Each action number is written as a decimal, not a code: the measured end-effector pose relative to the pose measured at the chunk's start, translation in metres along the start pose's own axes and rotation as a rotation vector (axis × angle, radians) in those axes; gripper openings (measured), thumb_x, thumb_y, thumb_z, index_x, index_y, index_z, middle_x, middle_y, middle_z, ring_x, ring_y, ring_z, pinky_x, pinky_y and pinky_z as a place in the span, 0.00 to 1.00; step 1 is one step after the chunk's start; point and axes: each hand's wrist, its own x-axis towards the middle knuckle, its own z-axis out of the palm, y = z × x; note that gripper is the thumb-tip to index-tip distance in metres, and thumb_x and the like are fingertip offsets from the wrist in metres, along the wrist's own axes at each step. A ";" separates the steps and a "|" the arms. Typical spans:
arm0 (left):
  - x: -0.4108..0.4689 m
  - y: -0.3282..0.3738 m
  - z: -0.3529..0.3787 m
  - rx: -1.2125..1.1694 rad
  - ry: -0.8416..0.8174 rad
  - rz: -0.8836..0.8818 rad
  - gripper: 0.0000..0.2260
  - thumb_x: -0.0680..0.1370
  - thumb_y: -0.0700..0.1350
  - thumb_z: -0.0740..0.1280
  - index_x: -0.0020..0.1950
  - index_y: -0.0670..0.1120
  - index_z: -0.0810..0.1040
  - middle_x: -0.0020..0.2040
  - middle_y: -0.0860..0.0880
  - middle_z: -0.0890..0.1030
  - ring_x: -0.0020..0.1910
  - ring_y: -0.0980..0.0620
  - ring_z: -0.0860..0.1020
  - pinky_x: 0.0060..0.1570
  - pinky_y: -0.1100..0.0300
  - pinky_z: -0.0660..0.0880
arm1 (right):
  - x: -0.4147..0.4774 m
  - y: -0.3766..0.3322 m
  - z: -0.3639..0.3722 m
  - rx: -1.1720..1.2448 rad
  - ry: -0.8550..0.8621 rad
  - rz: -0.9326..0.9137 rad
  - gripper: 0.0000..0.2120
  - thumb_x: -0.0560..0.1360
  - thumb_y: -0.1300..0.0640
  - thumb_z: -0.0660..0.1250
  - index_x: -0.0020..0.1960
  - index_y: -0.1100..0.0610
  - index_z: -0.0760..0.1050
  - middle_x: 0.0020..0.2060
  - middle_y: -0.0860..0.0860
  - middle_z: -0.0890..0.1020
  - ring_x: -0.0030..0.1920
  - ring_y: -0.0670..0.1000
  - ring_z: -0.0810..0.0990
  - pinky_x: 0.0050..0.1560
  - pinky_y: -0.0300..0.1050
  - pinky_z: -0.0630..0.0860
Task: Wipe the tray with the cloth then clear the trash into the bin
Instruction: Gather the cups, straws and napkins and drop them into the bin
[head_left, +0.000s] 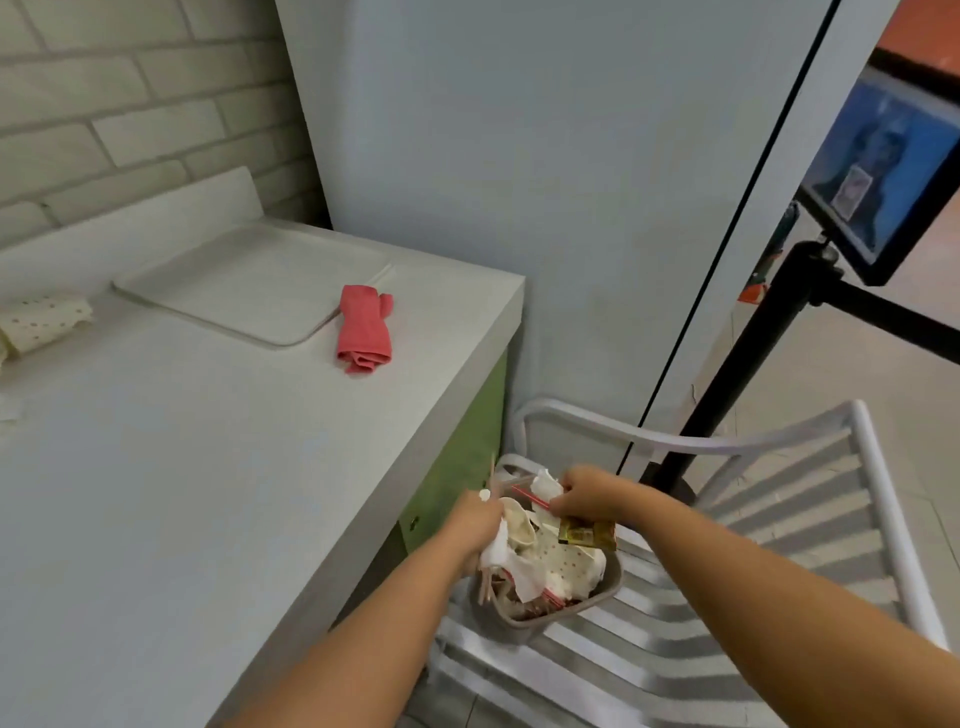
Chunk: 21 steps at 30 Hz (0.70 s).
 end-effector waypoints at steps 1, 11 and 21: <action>0.006 -0.008 0.004 -0.018 0.007 -0.037 0.09 0.80 0.40 0.57 0.46 0.38 0.75 0.32 0.46 0.71 0.31 0.51 0.69 0.31 0.61 0.64 | 0.008 0.003 0.012 0.005 -0.009 0.006 0.08 0.76 0.53 0.63 0.48 0.58 0.76 0.41 0.51 0.76 0.41 0.49 0.73 0.39 0.38 0.69; 0.050 -0.063 0.032 -0.160 -0.013 -0.261 0.15 0.81 0.42 0.57 0.66 0.37 0.68 0.42 0.44 0.76 0.38 0.49 0.75 0.31 0.61 0.72 | 0.052 0.018 0.059 -0.048 -0.051 -0.012 0.22 0.76 0.47 0.64 0.66 0.57 0.71 0.63 0.54 0.76 0.63 0.54 0.74 0.62 0.47 0.70; 0.073 -0.057 0.059 -0.172 0.087 -0.285 0.25 0.79 0.49 0.62 0.71 0.38 0.63 0.64 0.41 0.74 0.61 0.42 0.74 0.54 0.55 0.72 | 0.073 0.036 0.044 0.030 0.035 -0.092 0.15 0.77 0.57 0.65 0.62 0.59 0.75 0.61 0.54 0.78 0.61 0.52 0.75 0.56 0.39 0.70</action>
